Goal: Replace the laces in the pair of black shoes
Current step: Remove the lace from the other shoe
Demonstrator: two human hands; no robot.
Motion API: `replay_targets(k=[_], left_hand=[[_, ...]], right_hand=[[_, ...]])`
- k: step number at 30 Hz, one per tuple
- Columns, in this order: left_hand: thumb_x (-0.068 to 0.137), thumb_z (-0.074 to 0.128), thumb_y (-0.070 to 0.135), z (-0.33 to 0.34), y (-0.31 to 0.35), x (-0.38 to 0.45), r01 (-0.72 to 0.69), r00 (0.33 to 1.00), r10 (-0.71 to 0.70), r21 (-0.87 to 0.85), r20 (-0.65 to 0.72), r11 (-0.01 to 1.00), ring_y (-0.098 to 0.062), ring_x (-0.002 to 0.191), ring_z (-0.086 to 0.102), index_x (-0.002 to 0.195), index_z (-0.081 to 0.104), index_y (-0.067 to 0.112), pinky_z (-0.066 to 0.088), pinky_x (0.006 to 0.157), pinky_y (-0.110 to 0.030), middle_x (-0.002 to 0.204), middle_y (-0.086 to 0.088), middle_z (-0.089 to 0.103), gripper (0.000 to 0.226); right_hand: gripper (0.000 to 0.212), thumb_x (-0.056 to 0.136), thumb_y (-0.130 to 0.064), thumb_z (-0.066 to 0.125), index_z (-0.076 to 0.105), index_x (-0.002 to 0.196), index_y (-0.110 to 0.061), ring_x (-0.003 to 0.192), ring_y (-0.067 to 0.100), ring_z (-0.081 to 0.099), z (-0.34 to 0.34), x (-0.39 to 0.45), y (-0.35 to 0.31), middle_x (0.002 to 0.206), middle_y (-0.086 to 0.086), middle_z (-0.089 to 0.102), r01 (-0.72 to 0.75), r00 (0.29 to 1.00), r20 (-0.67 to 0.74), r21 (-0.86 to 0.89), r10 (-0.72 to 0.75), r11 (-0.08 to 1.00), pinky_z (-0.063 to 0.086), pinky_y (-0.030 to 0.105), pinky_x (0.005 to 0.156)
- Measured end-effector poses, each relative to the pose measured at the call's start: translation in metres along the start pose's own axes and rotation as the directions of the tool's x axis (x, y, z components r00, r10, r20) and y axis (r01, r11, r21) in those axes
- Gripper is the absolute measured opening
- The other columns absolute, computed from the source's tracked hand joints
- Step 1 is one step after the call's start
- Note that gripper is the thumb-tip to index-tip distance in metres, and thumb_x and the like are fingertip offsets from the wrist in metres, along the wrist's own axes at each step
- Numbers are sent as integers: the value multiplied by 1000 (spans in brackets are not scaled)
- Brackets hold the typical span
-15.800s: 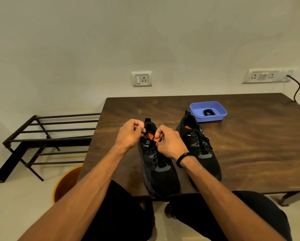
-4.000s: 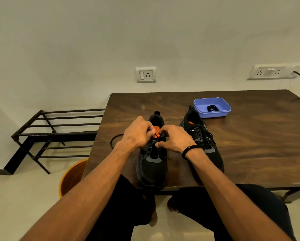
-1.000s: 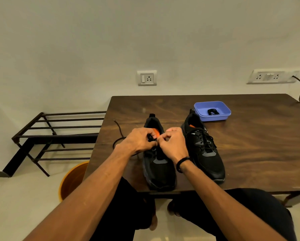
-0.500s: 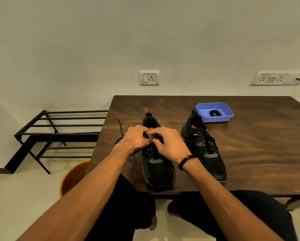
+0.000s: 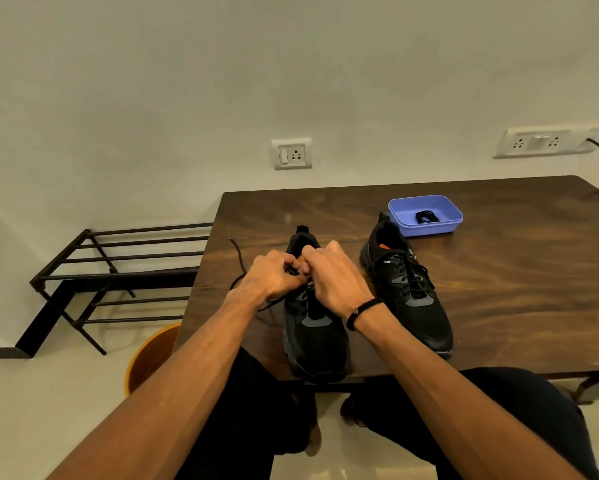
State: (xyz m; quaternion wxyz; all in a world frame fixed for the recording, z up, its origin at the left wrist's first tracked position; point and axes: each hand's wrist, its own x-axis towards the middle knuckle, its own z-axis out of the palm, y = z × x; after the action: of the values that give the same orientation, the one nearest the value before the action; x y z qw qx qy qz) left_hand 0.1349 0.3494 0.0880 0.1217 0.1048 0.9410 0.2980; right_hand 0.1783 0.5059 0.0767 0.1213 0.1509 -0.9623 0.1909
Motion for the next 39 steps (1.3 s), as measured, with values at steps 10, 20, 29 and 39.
replay_targets(k=[10, 20, 29, 39], left_hand=[[84, 79, 31, -4, -3, 1, 70, 998, -70, -63, -4, 996, -11, 89, 68, 81, 74, 33, 51, 72, -18, 95, 6, 73, 6], [90, 72, 34, -1, 0, -2, -32, 999, 32, 16, -20, 999, -10, 79, 67, 90, 75, 28, 51, 71, -21, 82, 9, 70, 6], [86, 78, 32, 3, 2, 1, -33, 999, 33, 8, -15, 999, -9, 80, 67, 88, 74, 26, 51, 76, -23, 86, 8, 73, 7], [84, 79, 32, 3, 4, 4, -10, 1000, 10, -16, 24, 1000, -8, 85, 68, 85, 73, 31, 55, 79, -24, 92, 8, 73, 6]], right_hand=[[25, 92, 3, 56, 59, 88, -21, 74, 14, 58, -18, 0, 41, 78, -4, 57, -498, 777, -22, 590, 629, 636, 54, 41, 78], [25, 98, -25, 60, 67, 122, -23, 119, 30, 43, 1, -6, 8, 139, 3, 46, -73, 997, 21, -63, 75, 995, 48, 46, 93], [9, 98, -9, 51, 57, 97, -17, 93, 25, 55, 1, -3, 9, 106, 2, 57, -264, 947, -171, 64, 272, 962, 51, 44, 75], [16, 106, -8, 43, 57, 99, -12, 52, 12, 48, -23, 6, 21, 72, 4, 53, -203, 649, 237, 970, 723, -135, 49, 31, 58]])
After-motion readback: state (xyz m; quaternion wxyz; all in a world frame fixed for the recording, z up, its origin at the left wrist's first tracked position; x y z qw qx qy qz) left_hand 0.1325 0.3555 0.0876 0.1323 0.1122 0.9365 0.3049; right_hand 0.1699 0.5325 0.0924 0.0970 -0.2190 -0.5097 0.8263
